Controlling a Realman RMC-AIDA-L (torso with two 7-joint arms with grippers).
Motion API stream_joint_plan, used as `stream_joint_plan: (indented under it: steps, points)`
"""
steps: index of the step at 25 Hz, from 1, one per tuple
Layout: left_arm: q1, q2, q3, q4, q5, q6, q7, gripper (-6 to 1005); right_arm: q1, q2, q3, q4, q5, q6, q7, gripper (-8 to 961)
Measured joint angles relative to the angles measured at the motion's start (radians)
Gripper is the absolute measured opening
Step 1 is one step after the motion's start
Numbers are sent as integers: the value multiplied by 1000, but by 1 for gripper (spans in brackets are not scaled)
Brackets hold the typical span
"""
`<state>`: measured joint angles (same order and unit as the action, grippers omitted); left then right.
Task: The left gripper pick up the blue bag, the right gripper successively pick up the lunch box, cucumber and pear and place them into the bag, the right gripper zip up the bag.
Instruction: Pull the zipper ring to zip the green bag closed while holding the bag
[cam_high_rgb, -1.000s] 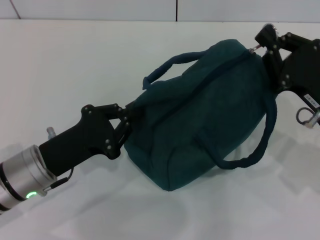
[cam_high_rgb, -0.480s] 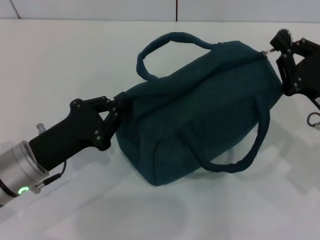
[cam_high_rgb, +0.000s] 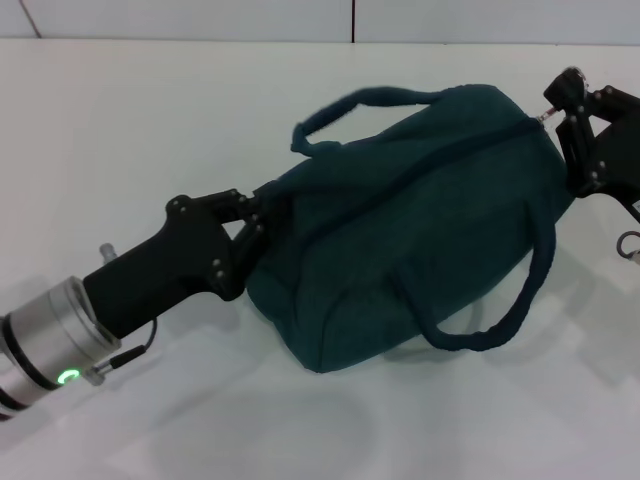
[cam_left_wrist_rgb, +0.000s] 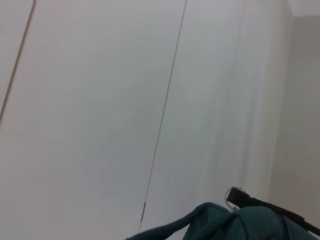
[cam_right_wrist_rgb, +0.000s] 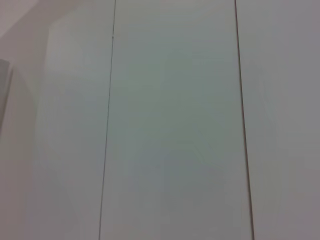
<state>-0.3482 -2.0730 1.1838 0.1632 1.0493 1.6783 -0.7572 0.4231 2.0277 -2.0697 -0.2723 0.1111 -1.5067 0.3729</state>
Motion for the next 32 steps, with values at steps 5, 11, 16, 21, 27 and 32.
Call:
stream_joint_plan:
  steps: [5, 11, 16, 21, 27, 32]
  points:
    - [14, -9, -7, 0, -31, 7, 2, 102, 0, 0, -2, -3, -4, -6, 14, 18]
    - [3, 6, -7, 25, -67, 74, -119, 290, -2, 0, -3, -3, -7, -6, 17, 17]
    - [-40, 11, -1, 114, -46, 60, -273, 528, -3, 0, -3, -2, -9, -6, 25, 17]
    - [-148, 36, -1, 172, 34, -18, -479, 716, -4, 0, -9, -1, -9, -6, 29, 17]
    - [-234, 48, -4, 279, 149, -146, -695, 880, -4, 0, -18, -1, -9, -5, 38, 17]
    - [-257, 17, -4, 387, 303, -269, -808, 879, -11, 0, -18, 0, -9, 2, 41, 18]
